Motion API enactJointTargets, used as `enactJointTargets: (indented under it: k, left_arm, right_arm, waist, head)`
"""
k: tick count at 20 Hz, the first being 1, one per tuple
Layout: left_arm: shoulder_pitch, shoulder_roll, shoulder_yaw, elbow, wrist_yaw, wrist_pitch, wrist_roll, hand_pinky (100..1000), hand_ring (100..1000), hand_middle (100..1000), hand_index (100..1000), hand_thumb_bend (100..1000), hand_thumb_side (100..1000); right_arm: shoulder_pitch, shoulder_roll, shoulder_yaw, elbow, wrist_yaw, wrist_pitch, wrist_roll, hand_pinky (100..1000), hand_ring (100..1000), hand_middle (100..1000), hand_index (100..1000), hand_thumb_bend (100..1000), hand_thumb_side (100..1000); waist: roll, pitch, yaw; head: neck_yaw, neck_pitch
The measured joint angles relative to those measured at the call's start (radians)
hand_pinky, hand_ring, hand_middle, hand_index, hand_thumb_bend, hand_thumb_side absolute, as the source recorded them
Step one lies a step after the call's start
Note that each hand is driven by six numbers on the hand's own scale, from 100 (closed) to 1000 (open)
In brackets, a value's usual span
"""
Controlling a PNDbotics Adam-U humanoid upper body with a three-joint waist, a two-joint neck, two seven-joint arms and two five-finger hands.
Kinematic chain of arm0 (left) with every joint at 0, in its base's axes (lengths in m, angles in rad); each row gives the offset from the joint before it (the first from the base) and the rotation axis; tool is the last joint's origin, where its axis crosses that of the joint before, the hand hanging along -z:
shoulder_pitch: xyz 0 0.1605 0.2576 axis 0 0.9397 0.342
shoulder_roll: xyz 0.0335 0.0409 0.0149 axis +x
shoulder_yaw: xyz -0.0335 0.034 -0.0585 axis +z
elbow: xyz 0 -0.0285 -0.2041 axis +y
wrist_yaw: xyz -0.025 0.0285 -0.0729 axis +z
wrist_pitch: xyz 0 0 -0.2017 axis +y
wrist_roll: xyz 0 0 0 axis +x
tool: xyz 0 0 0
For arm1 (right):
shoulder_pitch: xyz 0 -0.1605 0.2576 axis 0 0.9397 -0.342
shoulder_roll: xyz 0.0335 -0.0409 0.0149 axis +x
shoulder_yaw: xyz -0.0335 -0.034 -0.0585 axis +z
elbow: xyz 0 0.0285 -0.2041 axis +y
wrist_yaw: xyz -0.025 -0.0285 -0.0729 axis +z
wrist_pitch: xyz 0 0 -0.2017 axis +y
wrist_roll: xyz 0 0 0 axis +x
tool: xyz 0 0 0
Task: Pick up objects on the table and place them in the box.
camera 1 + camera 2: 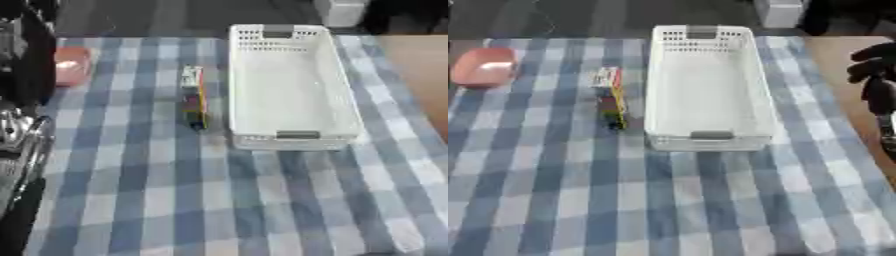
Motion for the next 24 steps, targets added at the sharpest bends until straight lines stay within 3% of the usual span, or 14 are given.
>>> enactJointTargets:
  k: [11, 12, 14, 15, 17, 18, 21, 24]
  left_arm:
    - [-0.001, 0.000, 0.000, 0.000, 0.003, 0.000, 0.001, 1000, 791, 990, 872, 529, 1000]
    - [-0.001, 0.000, 0.000, 0.000, 0.003, 0.000, 0.001, 1000, 791, 990, 872, 530, 1000]
    - [-0.001, 0.000, 0.001, 0.000, 0.003, 0.000, 0.002, 1000, 790, 990, 872, 530, 1000]
    - [-0.002, 0.000, 0.001, 0.000, 0.003, 0.001, 0.003, 1000, 791, 990, 872, 529, 1000]
    - [-0.002, 0.000, 0.001, 0.000, 0.003, 0.002, 0.004, 1000, 791, 990, 872, 531, 1000]
    - [-0.002, 0.000, 0.001, 0.000, 0.003, 0.003, 0.005, 1000, 791, 990, 872, 531, 1000]
    - [-0.002, 0.000, 0.002, 0.000, 0.003, 0.004, 0.005, 1000, 790, 990, 872, 531, 1000]
    - [-0.002, 0.002, 0.003, 0.000, 0.004, 0.004, 0.005, 1000, 790, 990, 871, 531, 1000]
  right_arm:
    - [0.007, 0.000, 0.005, 0.000, -0.009, -0.007, 0.014, 297, 493, 654, 644, 392, 930]
    - [0.008, 0.000, 0.005, 0.000, -0.009, -0.006, 0.014, 348, 517, 726, 675, 437, 922]
    - [0.008, 0.001, 0.006, 0.000, -0.015, -0.001, 0.014, 395, 562, 778, 704, 488, 913]
    - [0.009, 0.001, 0.006, 0.000, -0.025, 0.004, 0.012, 392, 550, 770, 697, 482, 913]
    - [0.018, -0.002, 0.007, 0.000, -0.054, 0.018, 0.006, 413, 612, 801, 729, 496, 910]
    - [0.026, -0.009, 0.010, 0.000, -0.074, 0.027, 0.003, 456, 638, 810, 736, 501, 909]
    - [0.039, -0.052, 0.015, 0.000, -0.137, 0.053, -0.010, 697, 743, 835, 752, 549, 912]
    - [0.042, -0.104, 0.016, 0.000, -0.195, 0.085, -0.035, 803, 785, 844, 760, 567, 897]
  waist:
    - [0.000, 0.000, 0.007]
    - [0.000, 0.000, 0.011]
    - [-0.001, 0.000, 0.017]
    - [-0.002, -0.001, 0.020]
    - [-0.004, -0.001, 0.023]
    - [-0.006, -0.003, 0.026]
    - [-0.009, -0.006, 0.031]
    - [-0.011, -0.007, 0.033]
  head:
    - [-0.001, -0.002]
    - [-0.002, -0.003]
    - [-0.001, -0.010]
    - [-0.001, -0.011]
    - [0.000, -0.014]
    - [0.000, -0.015]
    - [-0.001, -0.017]
    - [-0.001, -0.017]
